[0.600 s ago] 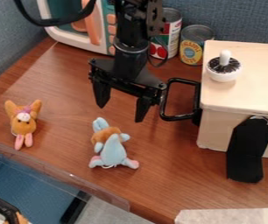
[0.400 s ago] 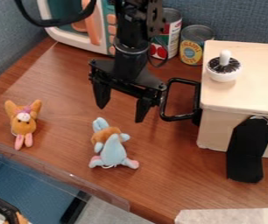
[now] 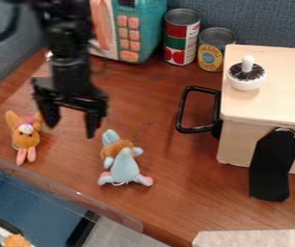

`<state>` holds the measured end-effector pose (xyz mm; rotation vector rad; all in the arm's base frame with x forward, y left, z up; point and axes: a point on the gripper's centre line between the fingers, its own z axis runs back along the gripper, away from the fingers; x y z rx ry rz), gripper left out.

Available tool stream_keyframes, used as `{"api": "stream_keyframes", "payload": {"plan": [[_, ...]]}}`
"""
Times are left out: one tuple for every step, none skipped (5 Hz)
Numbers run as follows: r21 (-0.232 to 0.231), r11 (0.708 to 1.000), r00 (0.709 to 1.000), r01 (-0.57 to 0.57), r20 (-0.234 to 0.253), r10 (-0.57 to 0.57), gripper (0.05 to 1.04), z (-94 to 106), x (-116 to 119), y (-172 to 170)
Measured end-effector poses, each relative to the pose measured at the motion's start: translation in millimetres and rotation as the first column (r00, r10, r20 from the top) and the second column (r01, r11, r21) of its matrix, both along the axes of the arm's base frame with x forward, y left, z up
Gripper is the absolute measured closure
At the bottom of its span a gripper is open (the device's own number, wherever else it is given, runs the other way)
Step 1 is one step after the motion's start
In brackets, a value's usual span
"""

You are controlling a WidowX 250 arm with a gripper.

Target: Move the brown toy to the middle left side of the table

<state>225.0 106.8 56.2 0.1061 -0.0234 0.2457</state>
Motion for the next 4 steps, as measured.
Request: {"api": "stream_keyframes", "payload": {"plan": [[0.035, 0.998, 0.999, -0.048, 0.025, 0.047, 0.082, 0.4, -19, 49], [0.081, 0.994, 0.997, -0.067, 0.046, 0.064, 0.082, -11.5, -18, 78], [0.102, 0.99, 0.995, -0.096, 0.05, 0.091, 0.082, -24.6, -13, 96], [0.099, 0.985, 0.99, -0.141, 0.028, 0.139, 0.082, -44.5, -13, 100]]}}
